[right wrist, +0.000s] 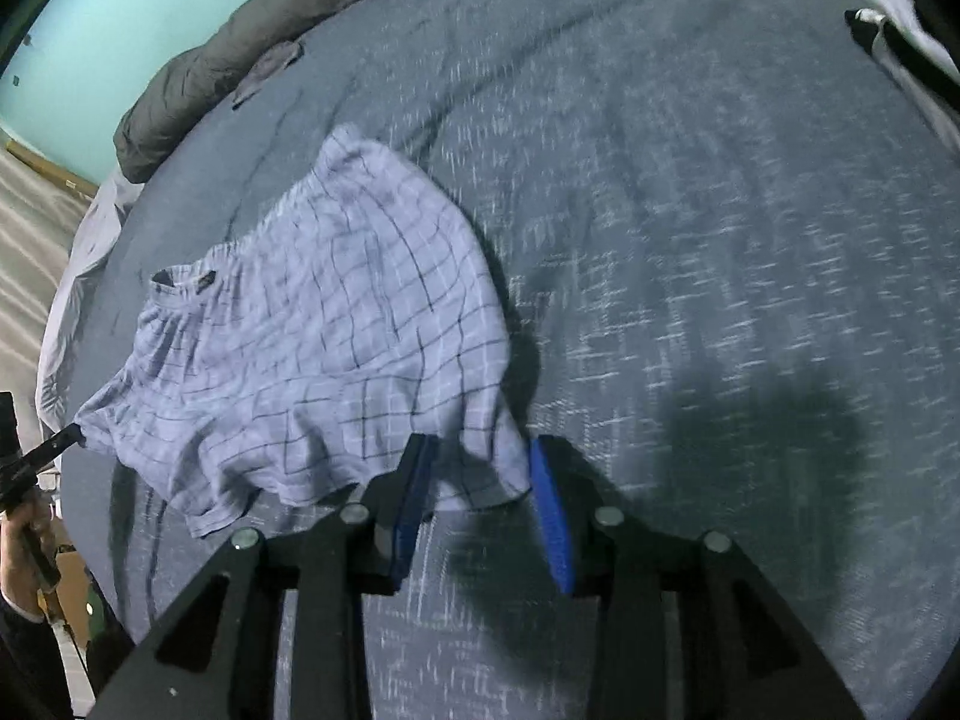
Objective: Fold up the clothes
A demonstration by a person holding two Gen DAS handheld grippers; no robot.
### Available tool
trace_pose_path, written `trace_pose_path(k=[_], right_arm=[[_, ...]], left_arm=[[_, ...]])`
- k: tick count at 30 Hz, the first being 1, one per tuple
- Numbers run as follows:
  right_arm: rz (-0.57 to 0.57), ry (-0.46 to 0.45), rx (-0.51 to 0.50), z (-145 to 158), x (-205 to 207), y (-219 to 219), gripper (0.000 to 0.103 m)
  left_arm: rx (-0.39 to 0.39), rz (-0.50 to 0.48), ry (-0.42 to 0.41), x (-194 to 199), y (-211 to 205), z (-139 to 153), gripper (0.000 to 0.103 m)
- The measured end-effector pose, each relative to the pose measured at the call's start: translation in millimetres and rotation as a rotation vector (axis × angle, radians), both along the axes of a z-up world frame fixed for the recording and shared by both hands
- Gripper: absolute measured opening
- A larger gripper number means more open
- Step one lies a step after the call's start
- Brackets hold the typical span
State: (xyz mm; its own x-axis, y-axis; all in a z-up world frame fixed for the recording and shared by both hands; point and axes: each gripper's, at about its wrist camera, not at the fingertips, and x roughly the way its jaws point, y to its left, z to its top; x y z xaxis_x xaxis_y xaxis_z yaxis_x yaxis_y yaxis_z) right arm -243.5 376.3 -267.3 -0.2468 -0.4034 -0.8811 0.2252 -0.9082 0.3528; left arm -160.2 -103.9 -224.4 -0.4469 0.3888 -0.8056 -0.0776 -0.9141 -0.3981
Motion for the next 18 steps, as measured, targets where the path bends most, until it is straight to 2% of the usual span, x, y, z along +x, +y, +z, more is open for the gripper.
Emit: trace_pose_path(k=[1,5,15,18], right_arm=[[0.004,0.002,0.001,-0.4,0.6,-1.0,0.006],[0.001,0.02,-0.023,14.0,5.6,3.4,0.004],[-0.011,0.067,-0.13,103.1,16.6,41.4,0.003],[-0.003,0.076,-0.114,113.4,14.8,41.3,0.003]], left_arm=[[-0.002,-0.001,0.0,-0.2,0.0,0.3,0.003],[-0.008,-0.004,0.003,-0.7,-0.2,3.6,0.003],[-0.005,0.005,0.045,2.4,-8.1,41.2,0.003],[-0.006,-0.001,0.046,0.2,-7.6,48.1,0.003]])
